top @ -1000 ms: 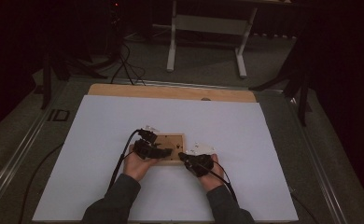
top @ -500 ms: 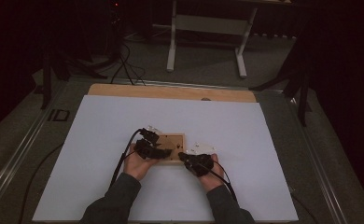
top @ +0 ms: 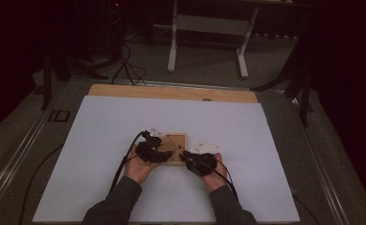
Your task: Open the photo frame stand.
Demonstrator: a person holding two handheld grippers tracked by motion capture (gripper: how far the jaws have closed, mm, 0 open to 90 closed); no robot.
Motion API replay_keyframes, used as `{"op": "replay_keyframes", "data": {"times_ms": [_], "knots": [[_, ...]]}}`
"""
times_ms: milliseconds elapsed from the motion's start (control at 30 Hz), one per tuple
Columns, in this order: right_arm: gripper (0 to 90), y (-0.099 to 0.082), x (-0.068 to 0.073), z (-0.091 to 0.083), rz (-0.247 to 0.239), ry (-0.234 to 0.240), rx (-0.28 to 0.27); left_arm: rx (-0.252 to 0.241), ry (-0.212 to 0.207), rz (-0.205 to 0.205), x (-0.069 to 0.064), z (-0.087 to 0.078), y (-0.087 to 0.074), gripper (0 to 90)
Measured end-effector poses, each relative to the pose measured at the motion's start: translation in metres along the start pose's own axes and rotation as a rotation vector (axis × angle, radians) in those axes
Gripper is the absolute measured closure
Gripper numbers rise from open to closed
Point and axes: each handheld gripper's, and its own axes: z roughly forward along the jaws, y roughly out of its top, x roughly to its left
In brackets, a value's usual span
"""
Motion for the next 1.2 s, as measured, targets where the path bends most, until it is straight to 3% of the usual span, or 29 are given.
{"op": "replay_keyframes", "data": {"times_ms": [267,733,1067,1200], "knots": [[70.3,0.004,-0.007,-0.007,0.017,-0.011,-0.011,-0.034,0.032,0.036,-0.006,-0.002,-0.006,52.0],[60.4,0.015,-0.021,-0.017,0.067,-0.018,-0.017,-0.120,0.152,0.147,-0.028,-0.008,-0.024,52.0],[54.8,0.017,-0.022,-0.013,0.066,-0.016,-0.002,-0.168,0.216,0.208,-0.039,-0.009,-0.037,52.0],[53.8,0.018,-0.025,-0.012,0.088,-0.002,-0.011,-0.179,0.229,0.228,-0.042,-0.011,-0.041,52.0]]}}
